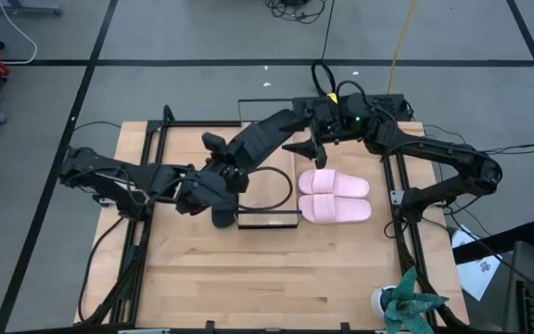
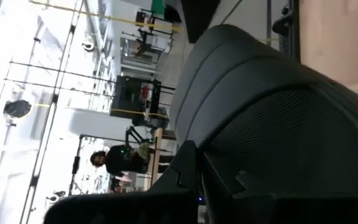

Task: Pick and place slides into the shelf
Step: Put the left black slide on the shelf

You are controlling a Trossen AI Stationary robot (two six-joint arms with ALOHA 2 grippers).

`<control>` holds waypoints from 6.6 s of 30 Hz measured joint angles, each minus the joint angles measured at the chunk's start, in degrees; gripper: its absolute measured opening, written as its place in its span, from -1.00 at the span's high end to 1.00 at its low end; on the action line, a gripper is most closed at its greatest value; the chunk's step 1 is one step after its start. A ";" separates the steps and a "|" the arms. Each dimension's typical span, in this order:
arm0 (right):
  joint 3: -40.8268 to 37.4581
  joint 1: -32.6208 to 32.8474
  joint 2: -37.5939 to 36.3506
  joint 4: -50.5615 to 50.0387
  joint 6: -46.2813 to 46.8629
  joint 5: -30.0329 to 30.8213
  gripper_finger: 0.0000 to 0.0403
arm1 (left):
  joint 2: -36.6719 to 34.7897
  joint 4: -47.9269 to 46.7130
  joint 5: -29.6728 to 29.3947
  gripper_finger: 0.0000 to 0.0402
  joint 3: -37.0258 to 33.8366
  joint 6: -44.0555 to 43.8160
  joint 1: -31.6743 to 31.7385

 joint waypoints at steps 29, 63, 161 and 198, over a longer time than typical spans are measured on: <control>-0.02 1.55 -0.02 -0.57 -0.96 1.10 -0.32 | -0.02 5.81 2.92 1.00 0.00 1.77 1.24; -0.02 2.05 1.55 -1.75 -2.50 1.29 -0.32 | 1.49 8.95 5.75 1.00 0.04 2.97 2.51; -0.07 20.79 13.31 -8.90 7.31 29.70 1.00 | -6.66 -27.22 -13.48 0.85 -1.22 -47.28 1.05; -10.71 8.29 13.51 2.39 -10.59 26.56 1.00 | -6.69 -56.18 2.92 0.85 -1.22 -84.77 1.12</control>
